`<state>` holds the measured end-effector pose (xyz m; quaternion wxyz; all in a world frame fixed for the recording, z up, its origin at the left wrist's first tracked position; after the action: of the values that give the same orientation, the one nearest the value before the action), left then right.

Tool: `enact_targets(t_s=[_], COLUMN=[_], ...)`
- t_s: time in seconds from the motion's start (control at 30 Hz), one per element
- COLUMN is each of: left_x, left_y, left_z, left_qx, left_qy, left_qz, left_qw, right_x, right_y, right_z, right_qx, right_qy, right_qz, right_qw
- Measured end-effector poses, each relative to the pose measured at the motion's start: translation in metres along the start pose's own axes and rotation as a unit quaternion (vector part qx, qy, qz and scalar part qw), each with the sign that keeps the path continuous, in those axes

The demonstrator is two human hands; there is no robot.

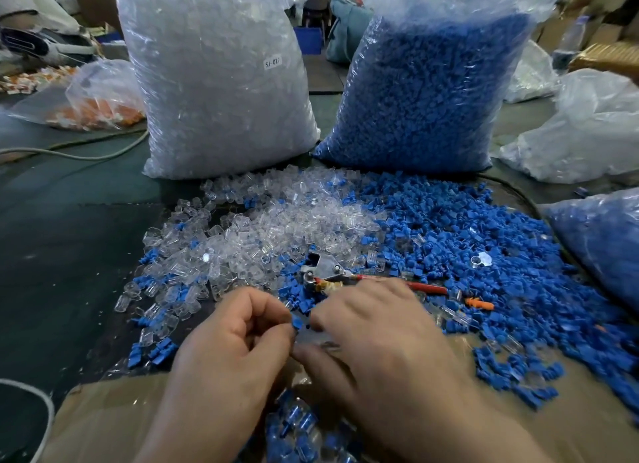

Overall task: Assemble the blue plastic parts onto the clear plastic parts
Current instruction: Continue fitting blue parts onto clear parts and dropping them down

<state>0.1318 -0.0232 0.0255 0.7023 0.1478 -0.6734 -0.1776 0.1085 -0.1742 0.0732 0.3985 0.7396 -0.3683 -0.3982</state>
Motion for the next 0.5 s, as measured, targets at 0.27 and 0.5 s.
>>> enact_targets(t_s=[0.27,0.5], left_x=[0.017,0.015], left_y=[0.004,0.004], left_z=[0.008,0.002], left_qx=[0.014,-0.064], left_qy=[-0.091,-0.050], left_qz=[-0.041,0.008], left_qw=[0.995,0.997], right_x=[-0.004,-0.011], right_y=[-0.005,0.004], right_z=[0.001,0.000], right_qx=[-0.004,0.048], right_qy=[0.009,0.056], right_qz=[0.015,-0.028], right_qw=[1.000,0.997])
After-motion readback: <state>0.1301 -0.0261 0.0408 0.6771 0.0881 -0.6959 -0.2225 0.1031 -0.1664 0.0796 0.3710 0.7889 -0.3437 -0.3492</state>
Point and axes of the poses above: each hand's wrist, its own z-axis away from the middle knuckle, its own y-axis out of the back of the hand, x = y × z, the point moved 6 cm from there along -z, towards the middle knuckle, and after that the axes turned 6 degrees about -z, right-handed, at the moved point
